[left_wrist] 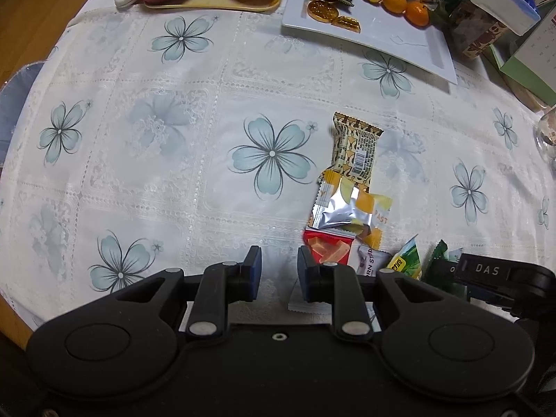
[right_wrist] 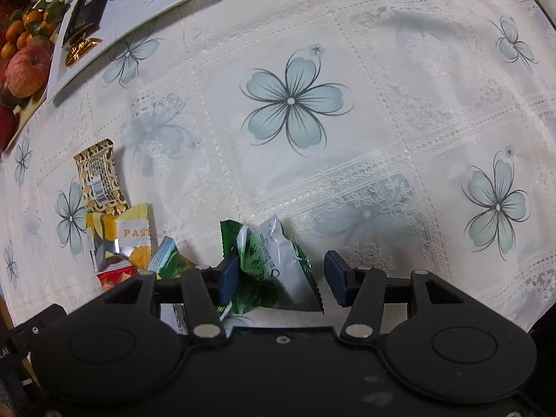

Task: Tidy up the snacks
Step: 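Grasp the green-and-white snack bag with the right tool while the left tool grasps the red wafer packet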

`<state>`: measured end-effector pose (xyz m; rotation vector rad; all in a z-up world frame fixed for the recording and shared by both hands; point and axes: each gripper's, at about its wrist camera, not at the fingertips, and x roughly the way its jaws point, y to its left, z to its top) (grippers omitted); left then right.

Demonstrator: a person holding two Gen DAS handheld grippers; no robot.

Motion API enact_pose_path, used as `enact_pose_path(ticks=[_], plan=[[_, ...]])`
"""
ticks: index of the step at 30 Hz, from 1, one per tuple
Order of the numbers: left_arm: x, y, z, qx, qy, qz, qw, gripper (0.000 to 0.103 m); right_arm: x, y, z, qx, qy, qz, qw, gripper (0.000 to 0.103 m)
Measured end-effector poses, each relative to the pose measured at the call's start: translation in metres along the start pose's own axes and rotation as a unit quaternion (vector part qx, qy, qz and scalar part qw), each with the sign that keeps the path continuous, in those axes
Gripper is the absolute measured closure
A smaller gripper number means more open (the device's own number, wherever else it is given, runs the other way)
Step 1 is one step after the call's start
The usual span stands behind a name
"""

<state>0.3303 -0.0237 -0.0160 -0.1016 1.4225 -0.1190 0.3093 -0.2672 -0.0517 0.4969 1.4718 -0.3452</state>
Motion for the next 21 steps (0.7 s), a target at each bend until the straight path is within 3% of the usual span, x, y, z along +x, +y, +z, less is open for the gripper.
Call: enact_pose_path(ticks=[3,9,11,21], plan=[[-0.001,0.0,0.001,-0.004,0.001,-0.007,1.0,0.072,0.002,0.005,-0.002,-0.005,-0.002,-0.006,1.0,0.049],[0.0,-0.006,0.003,-0.003,0.0,-0.008,1.0,0.072,-0.008,0.01,-0.007,-0.023,-0.019,-0.014,0.999,0.063],[0.002,-0.008,0.004,-0.001,0.0,-0.008,1.0,0.072,-0.013,0.009,-0.007,-0.027,-0.023,-0.016,0.999,0.073],[0.02,-0.024,-0.004,0.021,0.019,-0.001,0.9996,0.072,-0.038,-0.01,-0.005,-0.017,-0.036,0.003,0.999,0.074]])
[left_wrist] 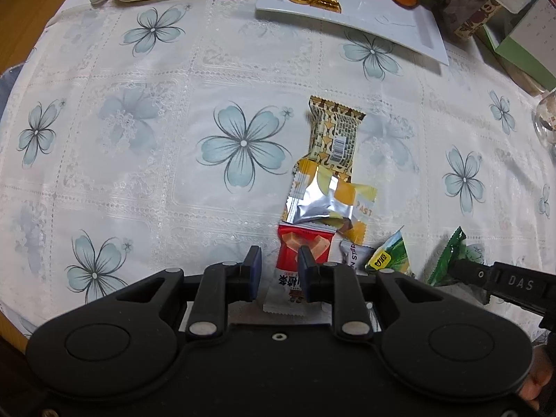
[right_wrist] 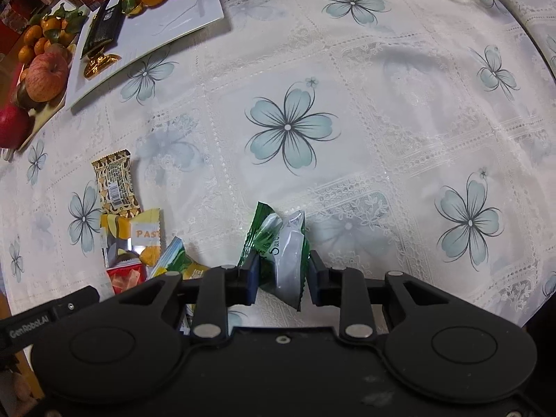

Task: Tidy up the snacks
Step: 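Grasp the green-and-white snack bag with the right tool while the left tool grasps the red wafer packet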

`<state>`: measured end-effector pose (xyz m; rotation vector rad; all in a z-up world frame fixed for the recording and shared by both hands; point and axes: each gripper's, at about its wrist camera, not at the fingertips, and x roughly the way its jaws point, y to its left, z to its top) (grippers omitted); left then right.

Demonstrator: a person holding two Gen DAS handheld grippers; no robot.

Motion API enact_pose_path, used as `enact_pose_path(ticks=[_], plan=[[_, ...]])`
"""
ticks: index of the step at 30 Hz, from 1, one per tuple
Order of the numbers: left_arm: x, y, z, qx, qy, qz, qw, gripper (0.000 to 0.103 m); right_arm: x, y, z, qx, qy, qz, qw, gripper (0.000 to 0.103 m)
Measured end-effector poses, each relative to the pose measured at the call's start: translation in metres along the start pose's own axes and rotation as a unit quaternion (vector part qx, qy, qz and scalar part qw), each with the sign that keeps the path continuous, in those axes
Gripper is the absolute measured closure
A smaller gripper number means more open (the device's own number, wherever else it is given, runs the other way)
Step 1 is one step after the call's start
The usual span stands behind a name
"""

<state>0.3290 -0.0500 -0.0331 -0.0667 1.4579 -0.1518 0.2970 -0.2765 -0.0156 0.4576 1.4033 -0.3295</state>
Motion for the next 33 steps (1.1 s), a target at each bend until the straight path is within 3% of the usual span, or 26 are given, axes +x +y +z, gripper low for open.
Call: enact_pose_path(ticks=[6,10,18,25,29,33], plan=[[0.021,-0.014,-0.008,0.019,0.028,0.002,0.9994,0.072,-0.001,-0.005,-0.002,0.014,0.018,0.024,0.999,0.074],[0.027,-0.022,-0.008,0.023,0.023,0.014,0.9994,0.071,-0.006,-0.005,-0.002,0.017,0.016,0.033,0.999,0.073],[0.034,-0.027,-0.007,0.027,0.016,0.036,0.9988,0.052,-0.007,-0.008,-0.002,0.02,0.025,0.041,0.999,0.073],[0.042,-0.04,-0.009,0.041,0.019,0.06,0.9972,0.053,-0.008,-0.005,-0.004,0.013,0.028,0.047,0.998,0.073],[0.04,-0.036,-0.007,0.029,0.02,0.045,0.9984,0.061,-0.01,-0.005,-0.005,0.009,0.026,0.047,0.998,0.073],[0.027,-0.02,-0.005,0.006,0.005,0.036,0.9993,0.061,-0.014,-0.01,-0.004,0.011,0.022,0.05,0.998,0.073]])
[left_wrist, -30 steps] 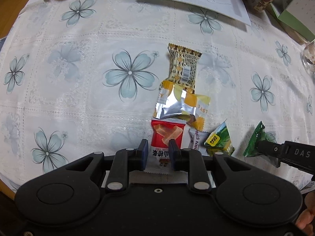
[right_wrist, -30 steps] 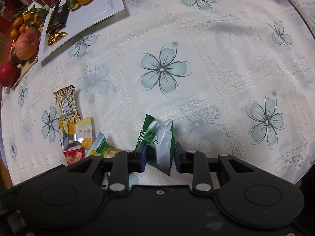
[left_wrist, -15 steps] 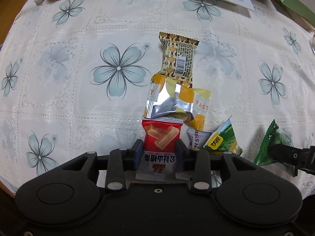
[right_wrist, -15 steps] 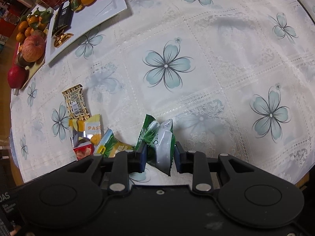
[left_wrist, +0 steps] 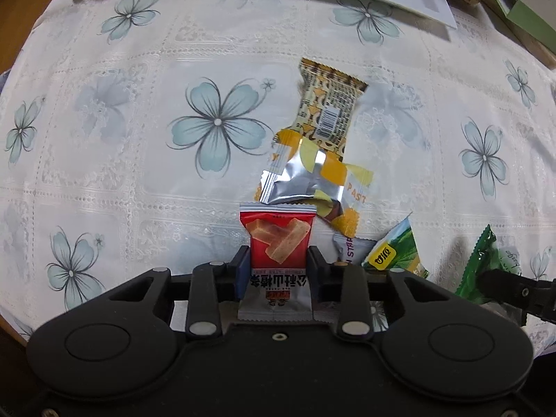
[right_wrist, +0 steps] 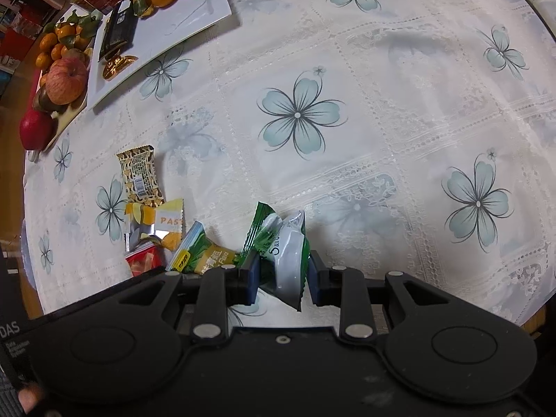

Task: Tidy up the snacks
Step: 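Grasp the green-and-white snack bag with the right tool while the left tool grasps the red wafer packet, then carry both packets over the gold tray and open both tools to drop them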

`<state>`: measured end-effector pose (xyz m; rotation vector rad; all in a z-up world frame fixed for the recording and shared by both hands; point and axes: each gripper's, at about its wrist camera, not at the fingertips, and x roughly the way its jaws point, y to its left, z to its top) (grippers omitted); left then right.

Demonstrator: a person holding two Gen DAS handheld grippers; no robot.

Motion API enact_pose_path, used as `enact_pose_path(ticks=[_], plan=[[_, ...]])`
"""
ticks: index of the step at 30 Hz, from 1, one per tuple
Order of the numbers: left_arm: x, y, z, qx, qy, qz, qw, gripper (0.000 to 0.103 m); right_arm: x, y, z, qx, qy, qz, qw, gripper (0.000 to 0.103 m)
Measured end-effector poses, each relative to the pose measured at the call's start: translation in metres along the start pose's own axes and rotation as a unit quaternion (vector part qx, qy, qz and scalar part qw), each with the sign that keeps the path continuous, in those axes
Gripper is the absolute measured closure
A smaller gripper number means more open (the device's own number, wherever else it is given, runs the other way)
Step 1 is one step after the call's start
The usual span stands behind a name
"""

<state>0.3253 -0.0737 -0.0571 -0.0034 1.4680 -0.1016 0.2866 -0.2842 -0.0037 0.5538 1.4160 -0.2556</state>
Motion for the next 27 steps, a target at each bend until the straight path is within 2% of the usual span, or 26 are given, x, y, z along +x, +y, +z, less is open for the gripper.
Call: enact_pose_path(ticks=[8,13,16,18,22,27], plan=[[-0.048,0.034,-0.015,-0.019,-0.067,-0.031,0.9971,0.061,-0.018,-0.013,-0.001,0.008,-0.039,0.01,0.999,0.073],[-0.07,0.042,-0.041,-0.037,-0.102,-0.03,0.9936,0.061,-0.049,-0.017,-0.012,-0.013,-0.116,0.037,0.992,0.073],[-0.076,0.048,-0.071,-0.053,-0.097,-0.054,0.9924,0.061,-0.072,-0.021,-0.028,-0.031,-0.178,0.046,0.982,0.073],[-0.078,0.052,-0.091,-0.059,-0.087,-0.065,0.9924,0.061,-0.087,-0.027,-0.043,-0.038,-0.204,0.067,0.976,0.073],[-0.082,0.053,-0.128,-0.059,-0.074,-0.057,0.9939,0.061,-0.104,-0.043,-0.074,-0.033,-0.213,0.129,0.968,0.073],[-0.088,0.051,-0.165,-0.056,-0.061,-0.061,0.9948,0.061,-0.1,-0.062,-0.121,-0.004,-0.195,0.15,0.969,0.073]])
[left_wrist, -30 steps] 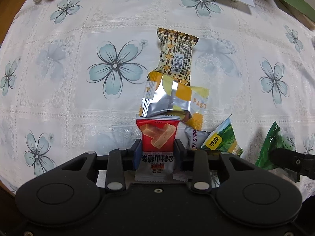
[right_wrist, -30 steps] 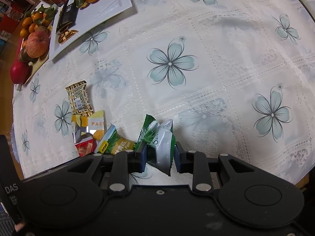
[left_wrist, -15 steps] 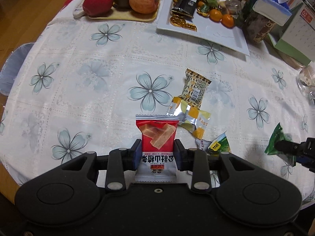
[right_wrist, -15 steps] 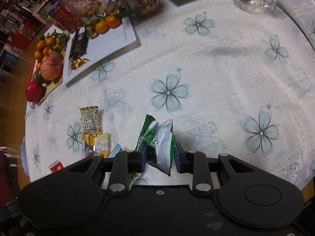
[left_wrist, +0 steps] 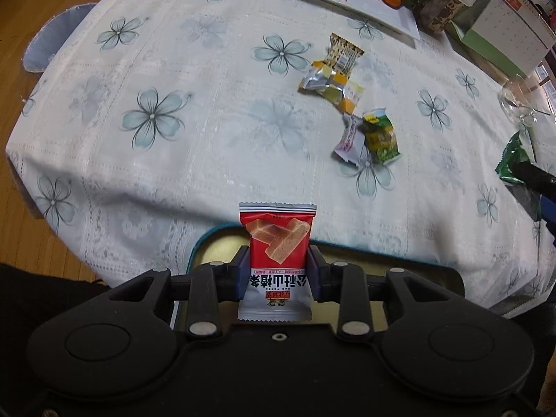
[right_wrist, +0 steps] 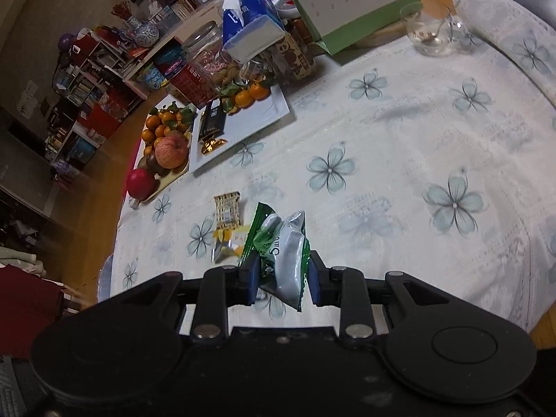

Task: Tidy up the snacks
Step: 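Carry both packets over the gold tray and open both tools to drop them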

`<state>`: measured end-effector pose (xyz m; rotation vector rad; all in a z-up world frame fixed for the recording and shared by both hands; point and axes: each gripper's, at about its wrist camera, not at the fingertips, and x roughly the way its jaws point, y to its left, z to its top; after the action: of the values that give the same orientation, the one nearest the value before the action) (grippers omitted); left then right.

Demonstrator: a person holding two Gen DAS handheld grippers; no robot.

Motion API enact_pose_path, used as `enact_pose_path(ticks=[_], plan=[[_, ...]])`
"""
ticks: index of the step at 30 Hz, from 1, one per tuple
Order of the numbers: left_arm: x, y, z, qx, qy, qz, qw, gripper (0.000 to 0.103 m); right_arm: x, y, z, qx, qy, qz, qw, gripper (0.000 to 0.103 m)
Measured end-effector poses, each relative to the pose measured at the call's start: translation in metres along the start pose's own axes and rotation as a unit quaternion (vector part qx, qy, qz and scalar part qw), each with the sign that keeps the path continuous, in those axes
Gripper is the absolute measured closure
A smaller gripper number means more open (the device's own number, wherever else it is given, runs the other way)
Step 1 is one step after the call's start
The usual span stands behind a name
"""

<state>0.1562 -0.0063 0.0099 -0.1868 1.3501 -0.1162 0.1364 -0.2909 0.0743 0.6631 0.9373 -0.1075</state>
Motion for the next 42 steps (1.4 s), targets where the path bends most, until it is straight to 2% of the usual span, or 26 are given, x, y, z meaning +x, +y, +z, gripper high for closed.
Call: enact_pose_path(ticks=[3,8,14,18,19,20,22,31,35,42], plan=[[-0.006,-0.004,-0.017,0.009,0.001,0.01,0.9999,0.061,-0.003,-0.007,-0.026,0.012,0.02,-0.004,1.0,0.073],[-0.011,-0.01,-0.037,0.016,0.0,0.028,0.9995,0.061,-0.008,-0.01,-0.065,-0.016,0.046,-0.037,0.998,0.073],[-0.01,-0.019,-0.048,0.015,0.003,0.05,0.9986,0.061,-0.005,-0.017,-0.092,-0.039,0.117,-0.016,0.992,0.073],[-0.008,-0.024,-0.049,0.014,0.001,0.069,0.9975,0.059,-0.005,-0.011,-0.095,-0.061,0.136,-0.002,0.989,0.07],[-0.008,-0.025,-0.049,0.013,0.001,0.072,0.9973,0.058,-0.007,-0.012,-0.095,-0.059,0.141,0.004,0.988,0.064],[-0.008,-0.026,-0.049,0.012,0.0,0.073,0.9973,0.058,-0.008,-0.013,-0.094,-0.052,0.144,0.013,0.988,0.051],[-0.009,-0.028,-0.05,0.012,-0.002,0.072,0.9973,0.059,-0.011,-0.016,-0.09,-0.033,0.143,0.027,0.989,0.046],[-0.007,-0.029,-0.048,0.013,0.014,0.074,0.9971,0.058,-0.01,-0.019,-0.084,-0.02,0.138,0.012,0.99,0.045],[-0.001,-0.028,-0.046,0.016,0.044,0.084,0.9954,0.058,-0.003,-0.019,-0.086,-0.021,0.151,-0.009,0.988,0.045],[0.009,-0.021,-0.038,0.01,0.088,0.053,0.9947,0.058,0.017,-0.02,-0.091,-0.023,0.183,-0.057,0.981,0.044]])
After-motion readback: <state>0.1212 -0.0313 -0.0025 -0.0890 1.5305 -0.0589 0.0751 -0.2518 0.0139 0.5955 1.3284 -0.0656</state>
